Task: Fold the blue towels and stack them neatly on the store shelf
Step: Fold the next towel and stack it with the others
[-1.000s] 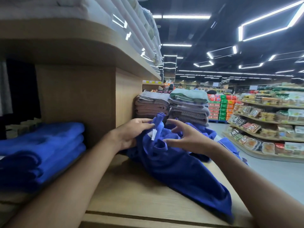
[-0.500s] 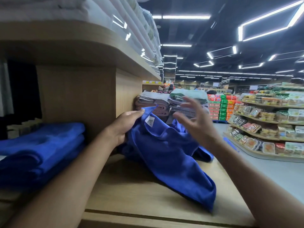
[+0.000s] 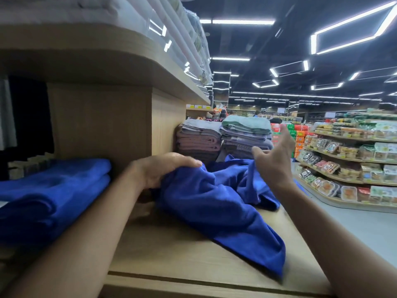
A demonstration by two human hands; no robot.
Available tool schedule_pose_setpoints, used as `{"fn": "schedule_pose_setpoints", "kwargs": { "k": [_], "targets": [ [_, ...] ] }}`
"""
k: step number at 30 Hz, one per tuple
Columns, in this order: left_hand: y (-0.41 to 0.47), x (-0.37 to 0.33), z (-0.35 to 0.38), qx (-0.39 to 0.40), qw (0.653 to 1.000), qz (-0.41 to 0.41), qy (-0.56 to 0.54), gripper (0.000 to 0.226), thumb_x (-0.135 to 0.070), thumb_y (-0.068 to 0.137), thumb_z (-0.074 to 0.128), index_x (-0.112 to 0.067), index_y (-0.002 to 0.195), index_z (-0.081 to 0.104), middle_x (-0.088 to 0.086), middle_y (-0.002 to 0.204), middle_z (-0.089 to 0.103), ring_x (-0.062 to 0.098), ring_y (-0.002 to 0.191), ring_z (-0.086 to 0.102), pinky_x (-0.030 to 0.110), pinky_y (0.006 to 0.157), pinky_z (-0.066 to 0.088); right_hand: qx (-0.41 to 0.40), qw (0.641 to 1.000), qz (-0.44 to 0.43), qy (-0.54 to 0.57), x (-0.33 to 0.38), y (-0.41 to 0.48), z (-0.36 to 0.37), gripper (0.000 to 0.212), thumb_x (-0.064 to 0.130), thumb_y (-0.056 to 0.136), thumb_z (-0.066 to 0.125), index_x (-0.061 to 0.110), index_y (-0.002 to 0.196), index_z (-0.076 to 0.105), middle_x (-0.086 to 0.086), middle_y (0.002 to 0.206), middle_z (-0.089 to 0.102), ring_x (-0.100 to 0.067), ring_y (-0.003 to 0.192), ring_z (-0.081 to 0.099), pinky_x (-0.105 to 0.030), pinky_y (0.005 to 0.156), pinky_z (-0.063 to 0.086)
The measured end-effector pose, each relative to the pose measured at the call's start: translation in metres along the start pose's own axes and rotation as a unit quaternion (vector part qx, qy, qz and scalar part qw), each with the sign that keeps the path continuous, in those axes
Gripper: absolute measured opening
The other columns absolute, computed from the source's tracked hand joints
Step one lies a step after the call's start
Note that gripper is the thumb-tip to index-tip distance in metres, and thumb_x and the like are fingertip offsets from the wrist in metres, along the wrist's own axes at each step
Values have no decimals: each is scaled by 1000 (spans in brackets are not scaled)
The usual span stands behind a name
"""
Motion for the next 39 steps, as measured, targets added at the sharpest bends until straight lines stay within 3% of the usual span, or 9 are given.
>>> {"fn": "schedule_pose_setpoints", "kwargs": {
  "k": [3, 6, 9, 14, 19, 21, 26, 35, 39],
  "targets": [
    [-12, -5, -6, 47, 993, -14, -107, 56, -65, 69, 79, -12, 85, 80, 10, 86, 76, 21, 75, 74, 27, 61, 56, 227, 968, -82, 62, 37, -32, 43, 30, 38, 87, 74, 32, 115, 66, 7, 96, 72, -4, 65, 66, -30, 59, 53],
    [-3, 23, -29, -76, 980, -127, 130, 64, -77, 83, 54, -15, 69, 68, 2, 61, 68, 17, 54, 60, 22, 51, 40, 487, 864, -87, -95, 36, -85, 87, 56, 73, 85, 56, 19, 88, 69, 2, 75, 66, -9, 67, 59, -37, 66, 48],
    [-8, 47, -37, -111, 913, -256, 296, 73, -87, 82, 41, -17, 77, 64, 0, 62, 69, 16, 49, 61, 20, 53, 39, 563, 814, -67, -129, 31, -103, 95, 64, 75, 84, 60, 13, 69, 53, 5, 63, 44, -8, 58, 39, -28, 55, 31],
    [-1, 39, -17, -64, 964, -175, 189, 66, -82, 69, 67, -22, 95, 74, 4, 88, 74, 20, 73, 69, 34, 69, 55, 670, 693, 209, 167, 36, -127, 85, 54, 74, 80, 62, 22, 79, 76, 0, 79, 68, -14, 62, 49, -21, 54, 39],
    [-1, -9, -6, -80, 996, 46, 4, 17, -7, 96, 58, -7, 111, 65, 16, 101, 76, 28, 90, 73, 37, 77, 59, 431, 882, 167, 96, 22, -81, 77, 28, 47, 90, 72, 20, 84, 65, -5, 83, 61, -8, 49, 54, -21, 48, 40],
    [-5, -24, -9, -67, 978, 125, -156, 35, 5, 87, 54, -10, 117, 64, 14, 107, 75, 25, 93, 74, 34, 74, 61, 398, 873, 225, 169, 13, -75, 74, 44, 63, 77, 74, 27, 101, 69, -1, 102, 66, -8, 56, 55, -21, 52, 43],
    [-8, -30, 3, 2, 954, 162, -254, 40, -26, 95, 62, -10, 132, 62, 18, 129, 67, 31, 116, 67, 39, 87, 59, 562, 722, 221, 337, 41, -102, 82, 27, 52, 80, 80, 28, 94, 77, 5, 87, 71, -8, 62, 58, -21, 59, 46],
    [-13, -30, -56, -338, 923, 178, -47, 38, -38, 109, 35, -19, 102, 67, 0, 90, 78, 16, 59, 69, 27, 52, 54, 115, 958, 83, 251, 16, -18, 21, 24, 22, 93, 73, 1, 86, 66, -3, 58, 56, -13, 45, 49, -22, 44, 41],
    [-9, -48, -27, -231, 931, 275, 55, 43, -65, 86, 61, -26, 99, 69, -2, 94, 75, 15, 73, 69, 29, 58, 55, 186, 937, 126, 268, 18, -26, 32, 12, 13, 100, 63, 5, 106, 70, -7, 81, 71, -19, 59, 68, -24, 57, 57]
  ]
}}
Point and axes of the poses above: each hand's wrist, its own y-axis towards the middle knuckle, its own z-axis out of the palm, x = y × z, the point moved 8 cm from there along y, towards the middle knuckle
